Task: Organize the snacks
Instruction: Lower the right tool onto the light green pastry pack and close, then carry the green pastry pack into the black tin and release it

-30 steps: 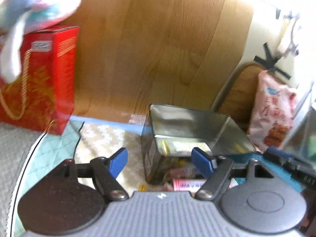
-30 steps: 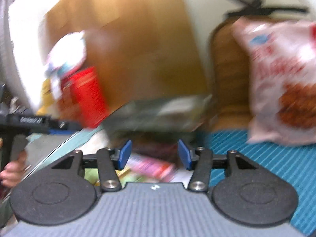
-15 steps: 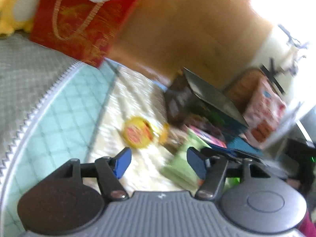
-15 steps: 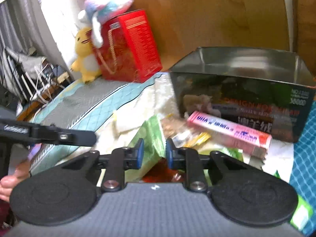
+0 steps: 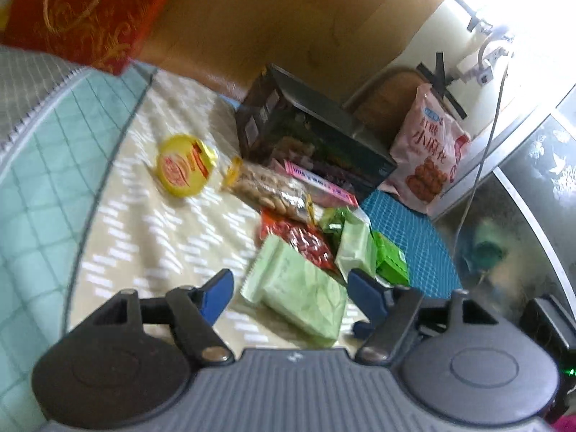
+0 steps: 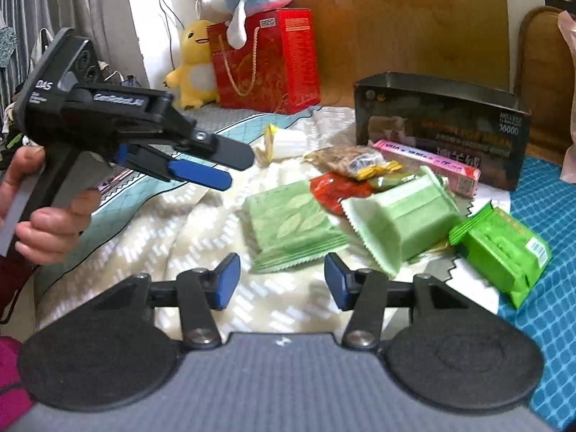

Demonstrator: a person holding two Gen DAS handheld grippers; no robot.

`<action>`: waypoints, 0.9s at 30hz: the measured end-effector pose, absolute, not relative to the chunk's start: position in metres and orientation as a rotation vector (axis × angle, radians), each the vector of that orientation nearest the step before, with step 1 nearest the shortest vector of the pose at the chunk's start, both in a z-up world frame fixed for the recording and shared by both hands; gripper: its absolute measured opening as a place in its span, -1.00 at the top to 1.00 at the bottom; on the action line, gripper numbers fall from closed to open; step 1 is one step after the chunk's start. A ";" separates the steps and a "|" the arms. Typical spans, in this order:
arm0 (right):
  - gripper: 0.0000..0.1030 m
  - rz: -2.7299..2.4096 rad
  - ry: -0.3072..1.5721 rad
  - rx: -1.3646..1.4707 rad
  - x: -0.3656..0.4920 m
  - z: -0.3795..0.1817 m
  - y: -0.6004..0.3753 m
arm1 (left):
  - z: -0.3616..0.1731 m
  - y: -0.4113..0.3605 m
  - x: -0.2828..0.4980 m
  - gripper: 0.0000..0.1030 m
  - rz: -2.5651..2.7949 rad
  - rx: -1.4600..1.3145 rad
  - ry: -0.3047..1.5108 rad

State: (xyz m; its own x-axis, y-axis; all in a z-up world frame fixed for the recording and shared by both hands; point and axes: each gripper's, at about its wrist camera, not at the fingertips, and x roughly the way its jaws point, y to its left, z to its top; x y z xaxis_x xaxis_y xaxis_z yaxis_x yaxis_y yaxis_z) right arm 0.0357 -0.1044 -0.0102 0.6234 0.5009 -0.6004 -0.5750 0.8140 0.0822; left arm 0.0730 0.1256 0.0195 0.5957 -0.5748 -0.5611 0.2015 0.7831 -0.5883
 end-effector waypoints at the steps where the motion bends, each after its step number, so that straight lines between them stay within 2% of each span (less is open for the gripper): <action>1: -0.06 0.621 0.657 -0.120 0.037 -0.012 -0.103 | 0.022 0.128 0.073 -0.42 -0.469 -0.501 0.811; 5: -0.06 0.625 0.708 -0.100 0.045 -0.022 -0.094 | 0.026 0.122 0.079 -0.42 -0.472 -0.461 0.818; 6: -0.04 0.620 0.694 -0.097 0.044 -0.024 -0.092 | 0.025 0.118 0.082 -0.35 -0.471 -0.444 0.824; 7: 0.19 0.619 0.686 -0.095 0.045 -0.025 -0.089 | 0.022 0.114 0.085 -0.32 -0.470 -0.427 0.836; 8: 0.41 0.619 0.681 -0.093 0.046 -0.026 -0.086 | 0.018 0.111 0.088 -0.13 -0.474 -0.414 0.854; 9: 0.46 0.620 0.682 -0.094 0.047 -0.026 -0.084 | 0.013 0.108 0.091 0.18 -0.484 -0.410 0.879; 10: 0.53 0.621 0.682 -0.089 0.048 -0.024 -0.083 | 0.007 0.105 0.094 0.33 -0.499 -0.412 0.912; 14: 0.58 0.636 0.606 -0.071 0.055 -0.005 -0.086 | 0.015 0.103 0.089 0.36 -0.498 -0.392 0.888; 18: 0.58 0.588 0.478 -0.067 0.081 0.028 -0.096 | 0.051 0.107 0.098 0.38 -0.521 -0.402 0.795; 24: 0.58 0.476 0.388 -0.071 0.148 0.057 -0.121 | 0.102 0.077 0.154 0.37 -0.532 -0.338 0.659; 27: 0.52 0.424 0.395 -0.066 0.180 0.059 -0.135 | 0.108 0.060 0.192 0.36 -0.541 -0.334 0.646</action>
